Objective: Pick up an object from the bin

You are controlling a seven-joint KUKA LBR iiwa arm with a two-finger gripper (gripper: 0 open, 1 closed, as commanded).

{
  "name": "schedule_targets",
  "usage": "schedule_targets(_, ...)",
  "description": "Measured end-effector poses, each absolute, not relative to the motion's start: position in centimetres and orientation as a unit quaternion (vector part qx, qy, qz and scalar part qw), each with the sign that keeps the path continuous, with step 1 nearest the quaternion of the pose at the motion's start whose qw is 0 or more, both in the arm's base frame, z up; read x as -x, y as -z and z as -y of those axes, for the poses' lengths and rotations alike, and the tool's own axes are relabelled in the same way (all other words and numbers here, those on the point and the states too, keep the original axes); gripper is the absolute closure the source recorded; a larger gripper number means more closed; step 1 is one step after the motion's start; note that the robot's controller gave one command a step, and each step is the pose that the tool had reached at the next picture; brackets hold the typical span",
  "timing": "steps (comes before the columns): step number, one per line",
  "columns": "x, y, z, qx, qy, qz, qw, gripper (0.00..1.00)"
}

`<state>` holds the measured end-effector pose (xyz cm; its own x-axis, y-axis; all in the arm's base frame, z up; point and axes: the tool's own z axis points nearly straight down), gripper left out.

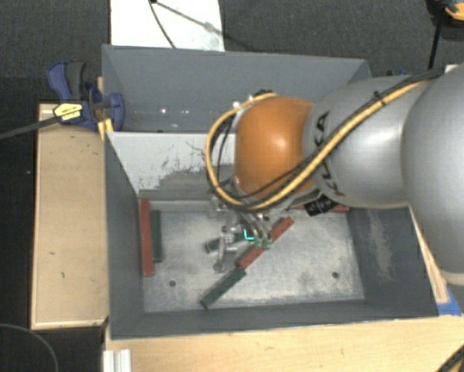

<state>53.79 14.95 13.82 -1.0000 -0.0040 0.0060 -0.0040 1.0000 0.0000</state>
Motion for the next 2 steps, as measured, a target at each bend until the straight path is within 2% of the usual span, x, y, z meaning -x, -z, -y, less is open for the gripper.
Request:
schedule_targets(1,-54.0,-14.3,-14.9,0.000,0.001,1.000,-0.001,0.00)
schedule_targets(2,-52.5,-9.5,-9.6,-0.018,0.001,1.000,-0.003,0.00)
